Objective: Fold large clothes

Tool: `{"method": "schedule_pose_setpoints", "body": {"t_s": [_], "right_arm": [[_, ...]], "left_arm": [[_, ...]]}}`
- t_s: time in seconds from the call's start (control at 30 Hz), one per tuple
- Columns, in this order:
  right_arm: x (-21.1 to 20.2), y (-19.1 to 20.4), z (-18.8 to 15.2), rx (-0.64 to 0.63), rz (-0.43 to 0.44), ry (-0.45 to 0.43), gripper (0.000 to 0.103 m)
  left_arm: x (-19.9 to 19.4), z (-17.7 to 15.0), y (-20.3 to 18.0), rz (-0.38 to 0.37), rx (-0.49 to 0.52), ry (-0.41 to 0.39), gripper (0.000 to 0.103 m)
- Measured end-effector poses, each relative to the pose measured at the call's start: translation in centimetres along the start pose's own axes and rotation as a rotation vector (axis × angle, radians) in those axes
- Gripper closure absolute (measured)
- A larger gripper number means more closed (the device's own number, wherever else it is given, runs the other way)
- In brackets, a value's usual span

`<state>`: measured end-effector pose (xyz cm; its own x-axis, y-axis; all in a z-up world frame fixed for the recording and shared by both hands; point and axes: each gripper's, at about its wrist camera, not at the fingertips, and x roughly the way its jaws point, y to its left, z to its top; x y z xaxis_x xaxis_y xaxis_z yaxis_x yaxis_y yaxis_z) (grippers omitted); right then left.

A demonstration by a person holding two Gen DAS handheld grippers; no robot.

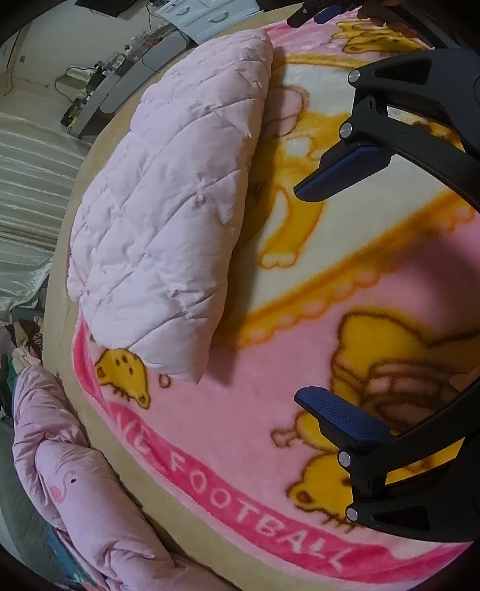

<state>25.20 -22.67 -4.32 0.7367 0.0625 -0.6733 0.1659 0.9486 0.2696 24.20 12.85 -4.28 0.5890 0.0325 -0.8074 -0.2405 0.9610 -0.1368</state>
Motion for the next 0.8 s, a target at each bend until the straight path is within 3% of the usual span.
{"method": "schedule_pose_setpoints", "body": {"t_s": [0.47,0.8], "right_arm": [[4.2,-1.5,1.3,0.196,0.063,0.061,0.004],[7.9,-2.0,4.7,0.335,0.055,0.041,0.004]], "left_arm": [[2.3,2.1,1.1,-0.023,-0.101,0.029,0.009],[4.1,5.3,1.5,-0.065,-0.236,-0.001,0.009]]}}
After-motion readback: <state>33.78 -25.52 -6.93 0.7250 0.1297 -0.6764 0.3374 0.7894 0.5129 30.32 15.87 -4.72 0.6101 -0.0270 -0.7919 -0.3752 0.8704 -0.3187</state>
